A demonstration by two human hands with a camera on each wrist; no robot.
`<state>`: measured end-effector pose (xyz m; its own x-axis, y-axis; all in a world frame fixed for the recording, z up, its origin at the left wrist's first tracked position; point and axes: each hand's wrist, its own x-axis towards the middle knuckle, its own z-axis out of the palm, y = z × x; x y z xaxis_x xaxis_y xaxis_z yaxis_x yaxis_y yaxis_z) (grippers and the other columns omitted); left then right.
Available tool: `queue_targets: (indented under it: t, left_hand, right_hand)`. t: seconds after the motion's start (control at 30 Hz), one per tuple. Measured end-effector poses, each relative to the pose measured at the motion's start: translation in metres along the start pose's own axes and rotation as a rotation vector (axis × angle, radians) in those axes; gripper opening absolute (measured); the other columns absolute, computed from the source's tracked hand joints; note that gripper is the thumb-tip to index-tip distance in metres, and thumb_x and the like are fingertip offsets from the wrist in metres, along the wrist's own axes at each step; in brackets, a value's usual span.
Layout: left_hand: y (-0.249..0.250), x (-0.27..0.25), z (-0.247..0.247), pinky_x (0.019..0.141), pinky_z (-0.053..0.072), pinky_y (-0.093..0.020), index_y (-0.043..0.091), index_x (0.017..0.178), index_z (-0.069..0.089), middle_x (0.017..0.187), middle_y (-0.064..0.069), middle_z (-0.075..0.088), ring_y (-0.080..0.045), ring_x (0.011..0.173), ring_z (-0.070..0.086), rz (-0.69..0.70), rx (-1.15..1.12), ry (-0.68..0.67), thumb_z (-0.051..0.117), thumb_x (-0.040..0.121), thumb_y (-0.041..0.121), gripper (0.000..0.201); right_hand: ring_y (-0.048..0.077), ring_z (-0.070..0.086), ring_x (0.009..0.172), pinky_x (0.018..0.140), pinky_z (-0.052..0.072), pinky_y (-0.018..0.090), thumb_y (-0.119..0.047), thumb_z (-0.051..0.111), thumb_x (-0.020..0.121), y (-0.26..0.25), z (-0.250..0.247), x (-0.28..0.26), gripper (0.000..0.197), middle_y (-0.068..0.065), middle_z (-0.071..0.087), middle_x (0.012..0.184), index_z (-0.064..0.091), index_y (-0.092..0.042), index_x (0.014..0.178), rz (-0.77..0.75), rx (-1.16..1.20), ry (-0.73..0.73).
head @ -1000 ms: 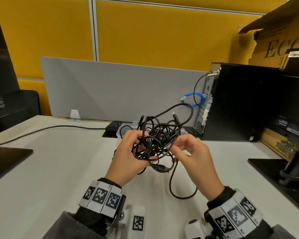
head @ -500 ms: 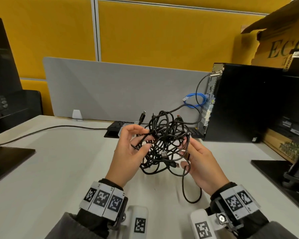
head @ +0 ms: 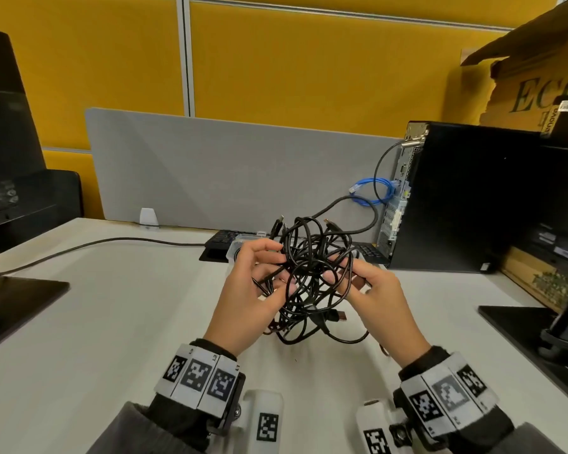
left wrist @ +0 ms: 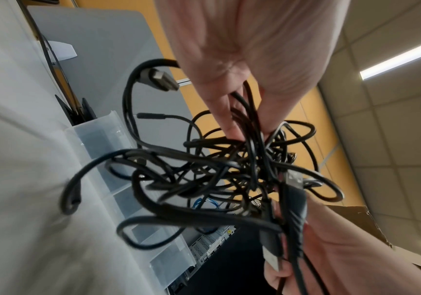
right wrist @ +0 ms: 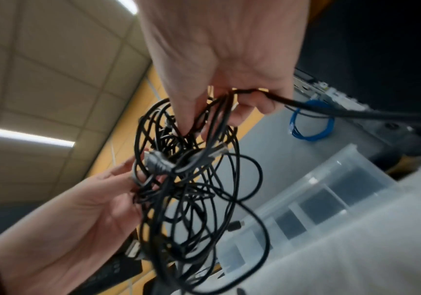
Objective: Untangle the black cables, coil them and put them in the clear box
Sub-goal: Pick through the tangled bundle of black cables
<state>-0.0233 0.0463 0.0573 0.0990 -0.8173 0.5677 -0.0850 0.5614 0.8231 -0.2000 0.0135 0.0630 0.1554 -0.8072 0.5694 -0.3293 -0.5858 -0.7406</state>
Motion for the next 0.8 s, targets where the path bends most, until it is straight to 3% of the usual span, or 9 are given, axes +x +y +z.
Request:
queue_targets:
  t: [0.1, 0.13, 0.23, 0.3, 0.37, 0.47, 0.57, 0.67, 0.8]
  left_hand:
    - [0.002, 0.0, 0.0, 0.071, 0.055, -0.024, 0.026, 0.107, 0.048, 0.101, -0.008, 0.057, -0.015, 0.087, 0.066, -0.034, -0.074, -0.031, 0.064, 0.08, -0.008, 0.047]
    - [0.004, 0.0, -0.001, 0.065, 0.057, -0.029, 0.027, 0.108, 0.048, 0.106, -0.007, 0.057, -0.021, 0.088, 0.067, -0.052, -0.108, -0.045, 0.062, 0.082, -0.005, 0.044]
    - [0.008, 0.0, -0.005, 0.048, 0.057, -0.039, 0.029, 0.11, 0.048, 0.119, 0.003, 0.052, -0.025, 0.085, 0.07, -0.089, -0.177, -0.012, 0.05, 0.092, 0.003, 0.032]
    - [0.005, 0.002, -0.009, 0.042, 0.055, -0.036, 0.033, 0.107, 0.049, 0.122, 0.01, 0.049, -0.019, 0.081, 0.071, -0.104, -0.098, 0.077, 0.044, 0.095, 0.005, 0.031]
    - [0.0, 0.005, -0.013, 0.038, 0.05, -0.028, 0.034, 0.099, 0.052, 0.117, 0.011, 0.049, -0.013, 0.076, 0.069, -0.1, 0.043, 0.192, 0.043, 0.095, 0.006, 0.03]
    - [-0.008, 0.008, -0.017, 0.055, 0.045, -0.017, 0.029, 0.081, 0.056, 0.102, 0.008, 0.05, -0.011, 0.073, 0.057, -0.051, 0.263, 0.317, 0.054, 0.087, 0.004, 0.026]
    - [-0.008, 0.006, -0.015, 0.063, 0.036, -0.011, 0.022, 0.07, 0.06, 0.089, 0.005, 0.057, -0.003, 0.072, 0.049, -0.078, 0.411, 0.176, 0.06, 0.083, 0.009, 0.018]
    - [-0.008, 0.004, -0.01, 0.072, 0.036, -0.016, 0.026, 0.086, 0.067, 0.094, 0.011, 0.062, -0.001, 0.087, 0.054, -0.208, 0.355, -0.044, 0.053, 0.09, 0.021, 0.016]
    - [-0.007, 0.003, -0.003, 0.068, 0.04, -0.016, 0.036, 0.103, 0.064, 0.094, 0.01, 0.062, -0.002, 0.078, 0.053, -0.308, 0.269, -0.167, 0.042, 0.096, 0.027, 0.024]
  right_hand:
    - [0.028, 0.061, 0.077, 0.076, 0.051, 0.038, -0.03, 0.067, 0.083, 0.002, -0.004, 0.006, 0.013, 0.0, 0.071, 0.081, 0.071, -0.028, 0.095, 0.106, 0.036, -0.015]
    - [0.026, 0.06, 0.073, 0.073, 0.051, 0.036, -0.031, 0.065, 0.084, 0.003, -0.006, 0.006, 0.012, 0.005, 0.069, 0.078, 0.072, -0.025, 0.092, 0.135, 0.053, -0.02]
    - [0.003, 0.042, 0.053, 0.054, 0.037, 0.01, -0.03, 0.06, 0.088, 0.007, -0.011, 0.006, 0.022, 0.006, 0.049, 0.06, 0.065, -0.015, 0.073, 0.207, 0.038, -0.039]
    - [0.004, 0.033, 0.05, 0.048, 0.031, 0.01, -0.03, 0.058, 0.09, 0.01, -0.014, 0.005, 0.032, 0.003, 0.037, 0.059, 0.058, -0.009, 0.065, 0.258, 0.026, -0.043]
    - [0.01, 0.036, 0.06, 0.056, 0.032, 0.019, -0.032, 0.057, 0.09, 0.015, -0.016, 0.004, 0.034, 0.006, 0.038, 0.065, 0.06, -0.004, 0.071, 0.314, 0.034, -0.043]
    - [0.018, 0.035, 0.065, 0.06, 0.03, 0.028, -0.035, 0.058, 0.089, 0.018, -0.018, 0.002, 0.032, 0.007, 0.038, 0.068, 0.056, -0.013, 0.065, 0.395, 0.085, -0.01]
    - [0.019, 0.037, 0.066, 0.062, 0.032, 0.026, -0.04, 0.058, 0.087, 0.018, -0.018, 0.001, 0.033, 0.007, 0.039, 0.069, 0.053, -0.011, 0.071, 0.453, 0.134, 0.004]
    - [0.021, 0.04, 0.068, 0.07, 0.038, 0.033, -0.046, 0.06, 0.084, 0.02, -0.017, 0.001, 0.035, 0.007, 0.042, 0.068, 0.051, -0.014, 0.073, 0.5, 0.212, -0.01]
    - [0.018, 0.052, 0.064, 0.074, 0.045, 0.038, -0.043, 0.058, 0.086, 0.019, -0.015, -0.002, 0.039, -0.003, 0.053, 0.055, 0.06, -0.005, 0.084, 0.519, 0.341, -0.052]
